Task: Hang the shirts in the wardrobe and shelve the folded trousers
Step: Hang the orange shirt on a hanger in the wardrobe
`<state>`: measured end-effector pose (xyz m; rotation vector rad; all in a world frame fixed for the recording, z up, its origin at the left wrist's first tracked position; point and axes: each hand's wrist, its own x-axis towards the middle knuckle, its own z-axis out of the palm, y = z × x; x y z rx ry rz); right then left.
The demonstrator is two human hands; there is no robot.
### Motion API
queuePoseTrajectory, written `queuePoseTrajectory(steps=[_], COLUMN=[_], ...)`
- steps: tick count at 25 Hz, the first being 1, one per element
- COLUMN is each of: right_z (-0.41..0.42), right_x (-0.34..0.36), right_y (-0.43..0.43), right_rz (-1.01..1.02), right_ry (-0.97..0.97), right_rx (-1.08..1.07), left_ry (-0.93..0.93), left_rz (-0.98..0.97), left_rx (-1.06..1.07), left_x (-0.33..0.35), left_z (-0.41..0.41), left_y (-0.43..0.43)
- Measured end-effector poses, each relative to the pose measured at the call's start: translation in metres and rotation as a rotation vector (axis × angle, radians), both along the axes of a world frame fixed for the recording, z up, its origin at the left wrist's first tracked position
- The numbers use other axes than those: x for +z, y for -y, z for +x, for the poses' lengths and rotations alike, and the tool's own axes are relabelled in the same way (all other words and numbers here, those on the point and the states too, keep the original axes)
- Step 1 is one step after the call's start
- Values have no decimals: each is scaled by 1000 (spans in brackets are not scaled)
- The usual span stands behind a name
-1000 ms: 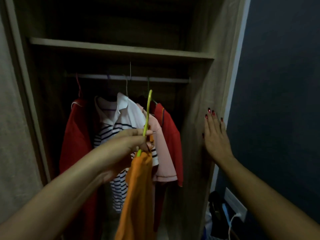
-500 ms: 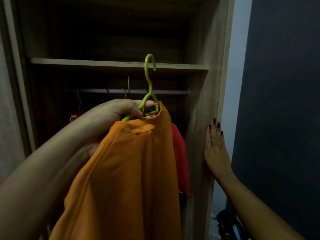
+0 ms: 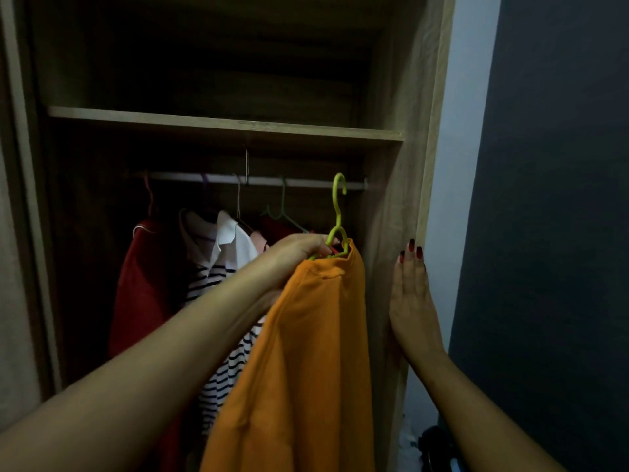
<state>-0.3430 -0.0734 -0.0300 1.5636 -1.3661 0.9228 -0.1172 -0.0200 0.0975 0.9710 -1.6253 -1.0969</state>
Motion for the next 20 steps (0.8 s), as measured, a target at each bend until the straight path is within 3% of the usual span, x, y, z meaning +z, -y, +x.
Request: queuePoseTrajectory(steps=[1,3,6,10,20], right_z=[0,2,3,5,2], right_x=[-2,-4,-5,-7,-13], right_y=[3,3,2,0,6], right_rz=[-10,18,110,59,51], right_ry=[-7,-7,9,-17,32], right_rx=[-14,-31,-39,-95,13], left_ry=[-105,-143,-150,-196,-257], left_rz=[40,70,55,53,42], left_rx=[-40,-55,11,87,154], left_x=[-2,-13,-23,-19,-5], left_z=[-12,-37,-58,-75,-100], left_y=[-5,1,32,65,134])
